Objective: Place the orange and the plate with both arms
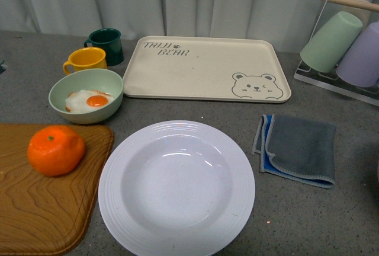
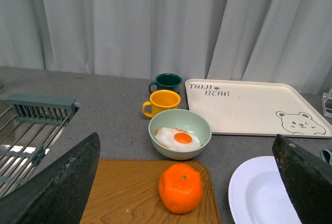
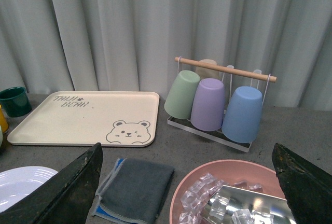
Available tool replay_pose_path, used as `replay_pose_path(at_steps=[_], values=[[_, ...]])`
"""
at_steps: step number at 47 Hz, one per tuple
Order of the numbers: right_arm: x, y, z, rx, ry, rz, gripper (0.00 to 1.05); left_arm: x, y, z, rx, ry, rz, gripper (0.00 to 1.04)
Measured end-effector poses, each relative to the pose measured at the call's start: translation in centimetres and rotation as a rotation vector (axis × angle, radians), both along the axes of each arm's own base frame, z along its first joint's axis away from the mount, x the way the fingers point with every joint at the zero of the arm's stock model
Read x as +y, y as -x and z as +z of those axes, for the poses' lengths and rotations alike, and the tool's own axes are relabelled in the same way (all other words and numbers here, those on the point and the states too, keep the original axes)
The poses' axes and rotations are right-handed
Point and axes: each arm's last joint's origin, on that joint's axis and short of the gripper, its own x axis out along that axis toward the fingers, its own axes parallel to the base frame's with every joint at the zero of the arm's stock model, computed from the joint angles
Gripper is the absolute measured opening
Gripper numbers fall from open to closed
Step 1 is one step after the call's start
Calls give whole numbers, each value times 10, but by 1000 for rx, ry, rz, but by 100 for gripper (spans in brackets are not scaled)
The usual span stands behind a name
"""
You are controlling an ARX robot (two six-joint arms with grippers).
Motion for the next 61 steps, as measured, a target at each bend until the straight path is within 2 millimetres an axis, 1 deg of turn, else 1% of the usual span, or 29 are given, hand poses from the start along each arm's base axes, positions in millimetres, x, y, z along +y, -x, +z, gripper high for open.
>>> replay_pose_path(at_steps=[39,40,41,43,45,47,51,54,57,58,61], values=[[0,0,0,0,0,0,95,0,0,0,2,0,2,98],[0,0,0,0,0,0,95,0,-1,-1,40,22,17,98],[0,0,0,0,0,0,95,0,-1,-3,122,48,47,98],[0,0,0,0,0,0,95,0,-4,-4,192,64,65,98],[0,0,0,0,0,0,95,-1,-13,-9,303,106,80,98],[0,0,0,0,0,0,95,-2,-19,-10,339,128,76,98],[0,0,0,0,0,0,95,-4,-38,-5,384,179,36,98],[0,0,0,0,0,0,95,-8,-62,-1,423,206,-7,98],[0,0,0,0,0,0,95,-11,-87,-2,472,229,-43,98],[0,0,0,0,0,0,95,-13,-99,-5,501,230,-56,98],[0,0,0,0,0,0,95,-15,-125,-17,582,228,-52,98]])
